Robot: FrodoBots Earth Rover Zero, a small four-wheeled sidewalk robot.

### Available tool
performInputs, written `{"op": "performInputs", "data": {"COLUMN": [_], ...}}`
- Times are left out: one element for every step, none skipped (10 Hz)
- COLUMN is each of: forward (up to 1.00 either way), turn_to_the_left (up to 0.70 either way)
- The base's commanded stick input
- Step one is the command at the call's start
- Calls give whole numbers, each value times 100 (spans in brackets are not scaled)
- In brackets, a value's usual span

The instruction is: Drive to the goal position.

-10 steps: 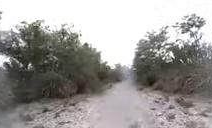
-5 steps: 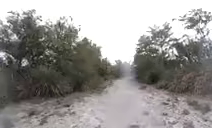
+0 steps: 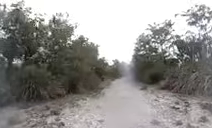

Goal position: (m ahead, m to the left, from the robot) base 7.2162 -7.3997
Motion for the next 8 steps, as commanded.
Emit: {"op": "performInputs", "data": {"forward": [60,60,60,60,60,60,60,60], "turn_to_the_left": [-15,-15,-8,0,0,-2,-6,-15]}}
